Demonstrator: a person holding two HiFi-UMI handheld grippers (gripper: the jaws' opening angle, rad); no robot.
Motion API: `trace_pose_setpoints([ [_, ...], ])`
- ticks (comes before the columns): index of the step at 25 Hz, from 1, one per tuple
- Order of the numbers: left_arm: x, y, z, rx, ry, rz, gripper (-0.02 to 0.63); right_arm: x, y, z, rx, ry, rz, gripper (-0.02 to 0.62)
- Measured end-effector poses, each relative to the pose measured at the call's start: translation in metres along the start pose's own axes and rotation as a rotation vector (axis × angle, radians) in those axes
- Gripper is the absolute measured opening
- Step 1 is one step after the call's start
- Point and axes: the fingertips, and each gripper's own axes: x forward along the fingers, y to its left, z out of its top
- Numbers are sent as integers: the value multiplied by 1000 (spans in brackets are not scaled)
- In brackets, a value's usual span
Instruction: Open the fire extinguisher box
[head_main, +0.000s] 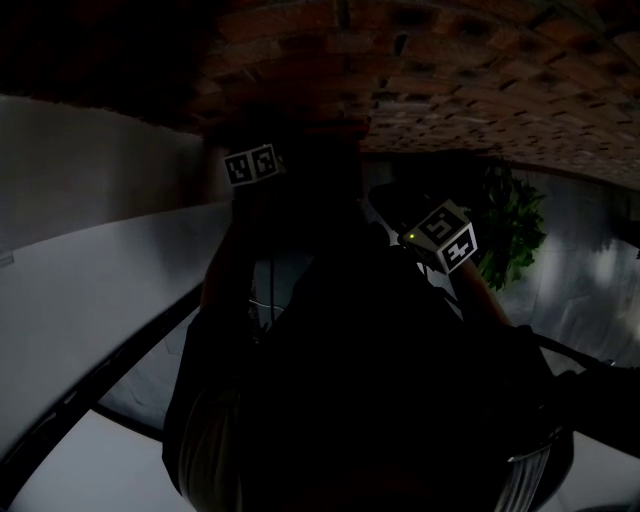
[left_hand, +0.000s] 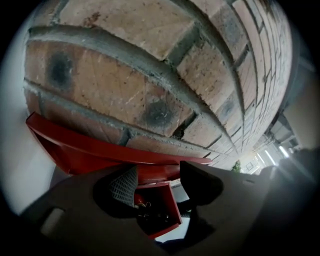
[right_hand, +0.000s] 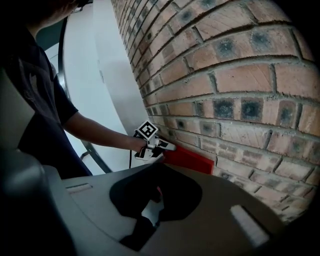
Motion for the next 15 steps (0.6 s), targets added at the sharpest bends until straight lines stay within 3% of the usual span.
trace_pose_setpoints([
  [3,1,-2,6,9,4,-15,270,1,-4,-20,0,54,-17,0],
  [11,5,0,8,57,50,4,259,-4,-6,-23,6,58,-35,0],
  [15,4,3,7,108,72,41,231,-8,-3,-7,27,11,-38,-1],
])
